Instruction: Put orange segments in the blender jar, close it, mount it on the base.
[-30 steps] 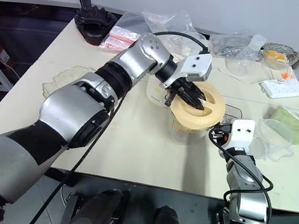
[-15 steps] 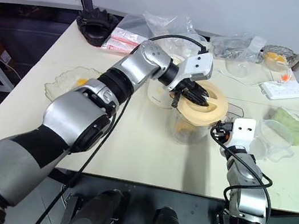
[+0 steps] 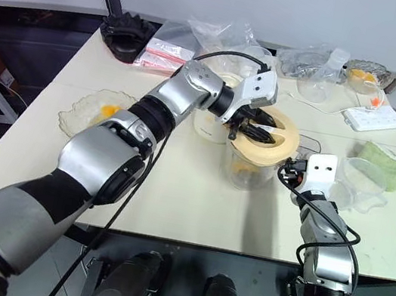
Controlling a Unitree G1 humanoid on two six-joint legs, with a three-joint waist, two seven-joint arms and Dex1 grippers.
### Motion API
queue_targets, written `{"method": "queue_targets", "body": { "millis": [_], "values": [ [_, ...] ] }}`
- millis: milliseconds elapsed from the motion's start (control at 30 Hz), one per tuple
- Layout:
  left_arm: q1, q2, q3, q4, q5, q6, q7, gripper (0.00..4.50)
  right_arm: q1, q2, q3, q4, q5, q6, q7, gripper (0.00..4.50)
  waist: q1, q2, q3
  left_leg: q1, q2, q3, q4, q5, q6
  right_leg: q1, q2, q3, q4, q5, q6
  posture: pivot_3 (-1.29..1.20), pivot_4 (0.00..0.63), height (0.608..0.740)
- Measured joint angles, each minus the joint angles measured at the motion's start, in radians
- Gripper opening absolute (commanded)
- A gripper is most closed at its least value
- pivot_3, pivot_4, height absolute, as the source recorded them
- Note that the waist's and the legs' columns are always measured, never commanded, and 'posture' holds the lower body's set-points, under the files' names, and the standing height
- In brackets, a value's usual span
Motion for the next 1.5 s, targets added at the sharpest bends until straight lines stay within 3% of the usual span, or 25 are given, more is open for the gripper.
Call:
{"method": "queue_targets", "body": {
  "millis": [33, 267, 533, 600, 733, 833, 1000, 1200, 1300, 1500],
  "values": [
    [-0.006, 0.005, 0.011, -0.001, -0.015, 0.009, -0.018, 4.0, 0.0, 0.0, -0.002, 0.003, 0.0, -0.001, 0.0, 0.93, 0.001, 0.0, 0.0, 0.0, 0.0, 0.0, 0.0, 0.0, 0.0, -0.001, 0.0, 0.0, 0.0, 0.0, 0.0, 0.0, 0.15, 0.74],
    [-0.032, 0.03, 0.064, -0.008, -0.091, 0.069, -0.071, 4.0, -0.014, 0.0, 0.011, 0.006, -0.005, -0.032, 0.017, 0.93, -0.01, 0.0, 0.003, -0.005, 0.0, 0.0, -0.001, 0.001, 0.001, -0.005, 0.0, 0.0, 0.001, 0.001, 0.001, 0.0, 0.15, 0.74],
    [-0.171, 0.16, 0.228, -0.278, -0.281, 0.191, 0.013, 4.0, -0.042, -0.008, 0.025, 0.02, -0.007, -0.034, 0.027, 0.93, -0.027, 0.002, 0.007, -0.003, 0.0, 0.001, -0.006, 0.001, 0.002, -0.006, 0.0, 0.001, 0.002, 0.0, 0.002, 0.0, 0.15, 0.74],
    [-0.106, 0.2, 0.223, -0.363, -0.286, 0.216, 0.038, 4.0, -0.056, -0.012, 0.024, 0.02, -0.007, -0.01, 0.021, 0.93, -0.029, 0.002, 0.007, -0.003, 0.001, 0.001, -0.006, 0.002, 0.001, -0.006, 0.001, 0.001, 0.002, 0.0, 0.002, 0.0, 0.15, 0.74],
    [0.163, 0.345, 0.158, -0.599, -0.253, 0.305, 0.075, 4.0, -0.13, -0.052, 0.004, 0.007, -0.006, 0.102, -0.007, 0.93, -0.049, 0.006, 0.008, -0.004, 0.0, 0.003, -0.006, 0.003, 0.0, -0.01, 0.001, 0.005, 0.006, 0.001, 0.001, 0.0, 0.15, 0.74],
    [0.413, 0.463, 0.119, -0.814, -0.235, 0.385, 0.093, 4.0, -0.278, -0.126, -0.038, 0.002, -0.003, 0.209, -0.024, 0.93, -0.058, 0.005, 0.014, -0.009, 0.0, 0.01, -0.007, 0.004, 0.0, -0.023, 0.001, 0.014, 0.016, 0.002, 0.0, 0.0, 0.15, 0.74],
    [0.684, 0.558, 0.129, -1.169, -0.269, 0.542, 0.159, 4.0, -0.582, -0.214, -0.057, 0.032, 0.004, 0.288, -0.017, 0.93, -0.051, 0.003, 0.016, -0.02, 0.001, 0.01, -0.01, 0.007, -0.005, -0.038, 0.002, 0.016, 0.022, 0.002, -0.001, 0.0, 0.15, 0.74],
    [0.935, 0.482, 0.207, -1.46, -0.302, 0.627, 0.417, 4.0, -1.004, -0.175, -0.018, 0.404, 0.002, 0.243, 0.011, 0.93, -0.051, 0.003, 0.016, -0.019, 0.001, 0.011, -0.01, 0.009, -0.006, -0.037, 0.002, 0.016, 0.02, 0.004, -0.004, 0.0, 0.15, 0.74],
    [0.997, 0.467, 0.228, -1.511, -0.299, 0.645, 0.523, 4.0, -1.11, -0.106, 0.005, 0.569, 0.002, 0.178, 0.044, 0.93, -0.055, 0.003, 0.016, -0.019, 0.002, 0.011, -0.011, 0.009, -0.006, -0.038, 0.004, 0.016, 0.02, 0.005, -0.005, 0.0, 0.15, 0.74],
    [1.068, 0.506, 0.245, -1.598, -0.309, 0.666, 0.604, 4.0, -1.176, 0.01, 0.048, 0.867, -0.008, 0.065, 0.11, 0.93, -0.051, 0.004, 0.016, -0.019, 0.002, 0.01, -0.014, 0.01, -0.008, -0.039, 0.005, 0.017, 0.02, 0.005, -0.005, 0.0, 0.15, 0.74]
  ]
}}
